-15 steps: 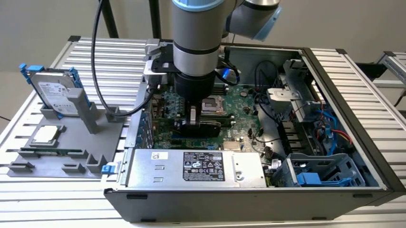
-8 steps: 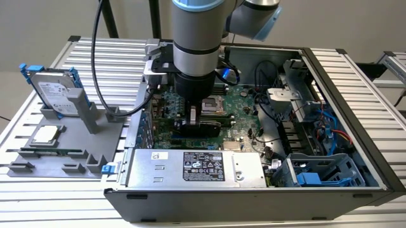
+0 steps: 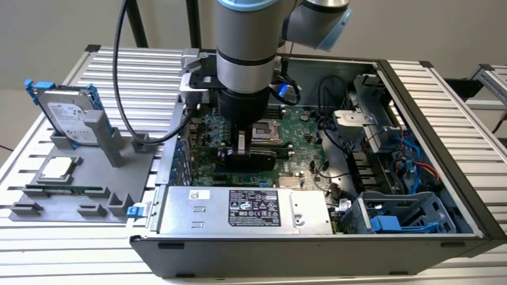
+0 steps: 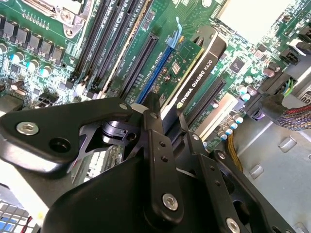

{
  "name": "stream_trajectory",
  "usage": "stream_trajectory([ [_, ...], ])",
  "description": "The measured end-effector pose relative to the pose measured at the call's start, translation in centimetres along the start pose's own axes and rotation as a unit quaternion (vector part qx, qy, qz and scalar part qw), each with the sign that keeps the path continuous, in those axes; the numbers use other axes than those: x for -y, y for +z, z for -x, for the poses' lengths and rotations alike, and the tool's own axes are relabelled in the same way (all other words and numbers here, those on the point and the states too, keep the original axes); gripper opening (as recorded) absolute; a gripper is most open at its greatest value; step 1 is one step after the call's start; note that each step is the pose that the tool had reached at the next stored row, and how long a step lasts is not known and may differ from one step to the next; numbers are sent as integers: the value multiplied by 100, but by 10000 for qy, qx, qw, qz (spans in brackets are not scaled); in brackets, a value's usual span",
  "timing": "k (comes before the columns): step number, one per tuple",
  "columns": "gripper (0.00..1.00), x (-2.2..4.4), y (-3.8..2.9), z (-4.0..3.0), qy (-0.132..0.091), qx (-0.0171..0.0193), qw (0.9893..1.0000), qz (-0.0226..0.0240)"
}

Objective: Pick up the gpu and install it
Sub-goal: 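Insert the gpu into the slot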

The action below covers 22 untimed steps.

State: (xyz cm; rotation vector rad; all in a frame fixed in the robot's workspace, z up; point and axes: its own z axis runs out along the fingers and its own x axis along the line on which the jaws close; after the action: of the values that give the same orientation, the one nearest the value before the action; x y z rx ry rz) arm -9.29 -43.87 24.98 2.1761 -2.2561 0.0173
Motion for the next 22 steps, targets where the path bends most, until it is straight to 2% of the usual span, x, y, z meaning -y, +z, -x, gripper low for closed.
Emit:
stream_trajectory([
  [22, 0, 17, -41, 0, -71, 1, 10000, -13],
])
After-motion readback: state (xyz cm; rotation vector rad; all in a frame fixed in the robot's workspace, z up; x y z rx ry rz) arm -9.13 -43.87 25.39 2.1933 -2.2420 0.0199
